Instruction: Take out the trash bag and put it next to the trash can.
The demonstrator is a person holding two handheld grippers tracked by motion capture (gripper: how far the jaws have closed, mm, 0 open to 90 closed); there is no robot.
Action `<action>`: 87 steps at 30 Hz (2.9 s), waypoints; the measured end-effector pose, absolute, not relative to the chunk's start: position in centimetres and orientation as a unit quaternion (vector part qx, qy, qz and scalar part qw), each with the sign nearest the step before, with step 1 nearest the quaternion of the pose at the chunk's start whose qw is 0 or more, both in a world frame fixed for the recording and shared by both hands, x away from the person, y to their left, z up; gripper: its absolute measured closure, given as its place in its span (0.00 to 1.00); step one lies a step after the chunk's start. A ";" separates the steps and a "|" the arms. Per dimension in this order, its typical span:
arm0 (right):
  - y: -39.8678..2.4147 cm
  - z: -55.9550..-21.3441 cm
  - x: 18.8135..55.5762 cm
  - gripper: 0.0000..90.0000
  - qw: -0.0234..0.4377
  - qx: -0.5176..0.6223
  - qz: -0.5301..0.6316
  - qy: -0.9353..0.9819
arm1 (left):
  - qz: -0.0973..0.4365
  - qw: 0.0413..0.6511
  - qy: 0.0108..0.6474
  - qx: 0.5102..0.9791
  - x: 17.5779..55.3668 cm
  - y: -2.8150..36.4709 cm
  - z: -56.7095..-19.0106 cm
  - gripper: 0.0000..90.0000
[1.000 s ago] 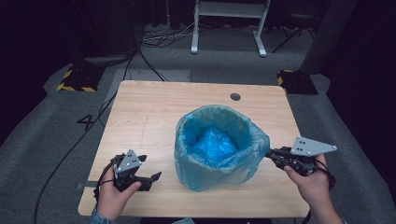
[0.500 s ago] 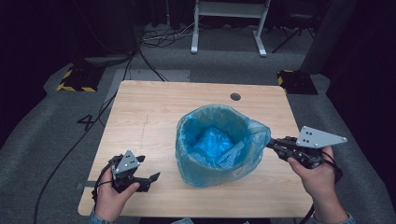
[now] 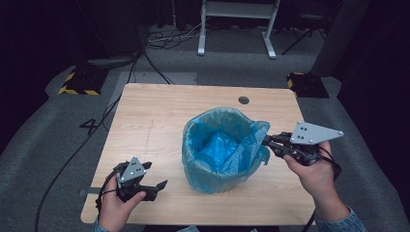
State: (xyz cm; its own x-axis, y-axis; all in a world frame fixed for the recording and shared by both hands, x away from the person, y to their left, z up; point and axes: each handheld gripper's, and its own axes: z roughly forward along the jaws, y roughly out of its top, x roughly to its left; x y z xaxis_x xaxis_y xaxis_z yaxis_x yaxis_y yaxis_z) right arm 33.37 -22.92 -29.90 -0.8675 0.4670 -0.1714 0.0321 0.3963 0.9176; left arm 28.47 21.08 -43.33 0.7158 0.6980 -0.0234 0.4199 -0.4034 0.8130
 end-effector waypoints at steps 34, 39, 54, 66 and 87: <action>-24.1 -31.4 32.2 0.99 0.211 0.182 0.505 0.817 | 0.088 0.483 0.241 0.837 31.0 13.3 -43.2 0.25; -24.4 -31.9 32.2 0.98 0.208 0.188 0.504 0.817 | 0.092 0.483 0.241 0.837 31.2 13.3 -42.4 0.44; -24.9 -31.8 33.0 0.81 0.214 0.215 0.508 0.806 | 0.129 0.495 0.240 0.825 30.4 15.1 -39.4 0.88; -25.5 -32.7 35.4 0.55 0.242 0.273 0.473 0.802 | 0.154 0.491 0.250 0.820 30.7 16.4 -37.2 0.88; -22.1 -30.3 35.0 1.00 0.222 0.189 0.515 0.806 | 0.163 0.519 0.220 0.810 30.9 15.0 -33.3 0.94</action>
